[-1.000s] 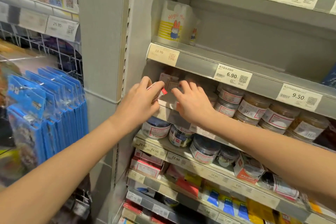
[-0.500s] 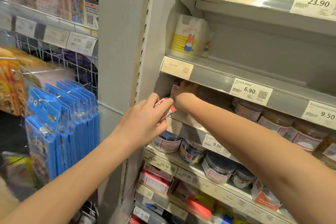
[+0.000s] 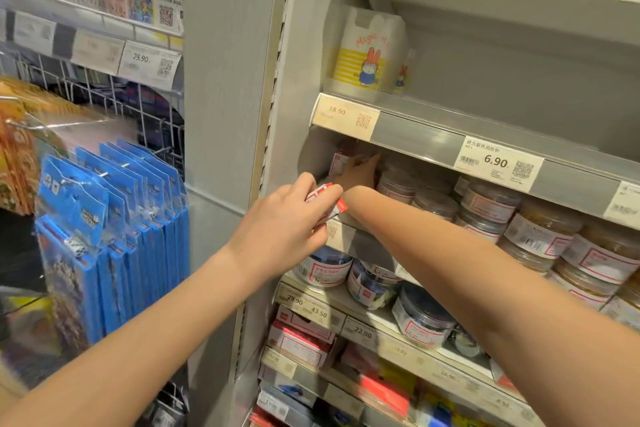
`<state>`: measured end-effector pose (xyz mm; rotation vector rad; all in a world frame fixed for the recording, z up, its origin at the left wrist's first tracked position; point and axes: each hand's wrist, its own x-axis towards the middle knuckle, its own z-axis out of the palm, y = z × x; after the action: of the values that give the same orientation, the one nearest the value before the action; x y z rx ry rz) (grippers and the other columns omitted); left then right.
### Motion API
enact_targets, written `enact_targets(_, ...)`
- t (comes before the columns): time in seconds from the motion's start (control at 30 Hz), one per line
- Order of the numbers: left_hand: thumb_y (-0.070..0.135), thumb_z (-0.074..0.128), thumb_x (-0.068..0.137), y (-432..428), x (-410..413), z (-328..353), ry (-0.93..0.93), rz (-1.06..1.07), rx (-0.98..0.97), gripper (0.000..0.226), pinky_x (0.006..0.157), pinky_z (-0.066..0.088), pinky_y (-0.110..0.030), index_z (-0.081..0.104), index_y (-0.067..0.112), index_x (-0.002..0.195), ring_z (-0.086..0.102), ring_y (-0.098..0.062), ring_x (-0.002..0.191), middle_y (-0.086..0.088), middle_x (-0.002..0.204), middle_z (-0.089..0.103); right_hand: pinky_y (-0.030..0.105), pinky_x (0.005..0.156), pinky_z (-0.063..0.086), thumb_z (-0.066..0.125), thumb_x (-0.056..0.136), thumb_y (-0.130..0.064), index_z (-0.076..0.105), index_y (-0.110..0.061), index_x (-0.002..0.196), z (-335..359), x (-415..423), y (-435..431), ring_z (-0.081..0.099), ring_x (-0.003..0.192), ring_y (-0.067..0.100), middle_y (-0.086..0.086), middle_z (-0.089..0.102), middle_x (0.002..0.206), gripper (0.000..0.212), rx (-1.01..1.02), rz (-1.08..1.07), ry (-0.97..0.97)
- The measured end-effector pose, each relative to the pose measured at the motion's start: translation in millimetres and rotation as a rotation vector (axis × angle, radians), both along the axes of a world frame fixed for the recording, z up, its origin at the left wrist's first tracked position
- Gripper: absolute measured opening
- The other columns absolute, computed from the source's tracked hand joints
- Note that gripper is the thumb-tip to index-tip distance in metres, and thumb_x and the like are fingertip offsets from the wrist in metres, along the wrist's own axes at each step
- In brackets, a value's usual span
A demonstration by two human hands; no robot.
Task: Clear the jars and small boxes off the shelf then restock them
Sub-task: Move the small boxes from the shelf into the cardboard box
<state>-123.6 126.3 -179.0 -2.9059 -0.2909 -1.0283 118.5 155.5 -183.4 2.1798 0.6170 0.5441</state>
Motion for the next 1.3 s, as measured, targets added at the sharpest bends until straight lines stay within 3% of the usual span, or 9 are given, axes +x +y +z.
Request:
enact_targets(0.1, 0.030, 0.054, 0.085, 1, 0, -5, 0.001, -0.010, -0.006, 0.036, 0.051, 0.046, -0.032, 0.047, 0.023, 0.120, 0.055, -0.023, 0.076, -0.002, 0.098, 0.046, 0.065, 0.109, 0.016, 0.032, 0.102, -0.030, 0.034, -0.012, 0.144, 11, -37, -22, 0.025, 0.138, 0.040, 0.018, 0.032, 0.147, 0.046, 0.085, 0.081, 0.053)
enact_targets(0.37, 0.028, 0.056, 0.084, 3, -5, -7, 0.019, -0.020, -0.017, 0.037, 0.055, 0.052, -0.039, 0.048, 0.020, 0.119, 0.055, -0.026, 0.077, -0.005, 0.098, 0.046, 0.058, 0.106, 0.027, 0.042, 0.099, -0.033, 0.049, -0.013, 0.133, 16, -40, -21, 0.040, 0.130, 0.032, 0.012, 0.049, 0.136, 0.040, -0.050, 0.165, 0.087)
enact_targets(0.5, 0.030, 0.056, 0.087, -2, -15, 0, 0.047, 0.004, -0.045, 0.040, 0.058, 0.051, -0.037, 0.046, 0.022, 0.124, 0.055, -0.026, 0.082, -0.005, 0.101, 0.045, 0.047, 0.108, 0.033, 0.042, 0.100, -0.018, 0.050, -0.008, 0.132, 22, -55, -36, 0.045, 0.127, 0.030, 0.010, 0.053, 0.132, 0.034, -0.048, 0.257, 0.227)
enact_targets(0.6, 0.028, 0.055, 0.086, -11, -27, 5, 0.073, 0.042, -0.056, 0.043, 0.059, 0.046, -0.035, 0.046, 0.022, 0.128, 0.055, -0.028, 0.084, -0.006, 0.102, 0.045, 0.052, 0.105, 0.035, 0.049, 0.096, -0.019, 0.047, -0.012, 0.136, 32, -74, -45, 0.043, 0.130, 0.033, 0.009, 0.050, 0.137, 0.041, -0.093, 0.335, 0.175)
enact_targets(0.77, 0.032, 0.055, 0.083, -32, -62, 3, 0.125, 0.087, -0.043, 0.043, 0.054, 0.048, -0.036, 0.046, 0.022, 0.124, 0.057, -0.028, 0.076, -0.005, 0.099, 0.047, 0.034, 0.088, 0.045, 0.042, 0.097, -0.003, 0.051, -0.010, 0.131, 44, -108, -72, 0.056, 0.120, 0.027, 0.006, 0.059, 0.129, 0.036, 0.121, 0.517, 0.184)
enact_targets(0.87, 0.039, 0.046, 0.084, -41, -84, 5, 0.165, 0.136, -0.067, 0.049, 0.057, 0.045, -0.033, 0.040, 0.027, 0.131, 0.058, -0.026, 0.081, -0.004, 0.104, 0.048, 0.035, 0.082, 0.037, 0.047, 0.093, -0.005, 0.051, -0.012, 0.117, 50, -136, -91, 0.064, 0.102, 0.032, 0.008, 0.068, 0.109, 0.026, 0.168, 0.581, 0.124)
enact_targets(0.97, 0.040, 0.049, 0.085, -47, -113, 10, 0.206, 0.186, -0.088, 0.051, 0.060, 0.050, -0.036, 0.039, 0.029, 0.133, 0.058, -0.026, 0.081, -0.003, 0.105, 0.048, 0.044, 0.091, 0.038, 0.050, 0.087, 0.001, 0.049, -0.010, 0.112, 55, -171, -119, 0.065, 0.094, 0.033, 0.011, 0.068, 0.099, 0.027, 0.228, 0.679, 0.171)
enact_targets(1.1, 0.037, 0.059, 0.083, -46, -154, 13, 0.280, 0.251, -0.101, 0.049, 0.055, 0.047, -0.033, 0.039, 0.031, 0.128, 0.058, -0.026, 0.071, -0.002, 0.104, 0.048, 0.036, 0.072, 0.035, 0.050, 0.081, 0.004, 0.044, -0.009, 0.111, 60, -216, -154, 0.065, 0.093, 0.034, 0.010, 0.067, 0.099, 0.033, 0.293, 0.883, 0.350)
enact_targets(1.3, 0.036, 0.060, 0.086, -40, -220, 8, 0.390, 0.336, -0.152, 0.052, 0.054, 0.039, -0.031, 0.031, 0.033, 0.128, 0.057, -0.027, 0.065, -0.002, 0.107, 0.046, 0.044, 0.097, 0.035, 0.047, 0.090, -0.009, 0.029, -0.016, 0.134, 54, -280, -161, 0.064, 0.092, 0.030, 0.010, 0.064, 0.100, 0.048, 0.159, 1.132, 0.543)
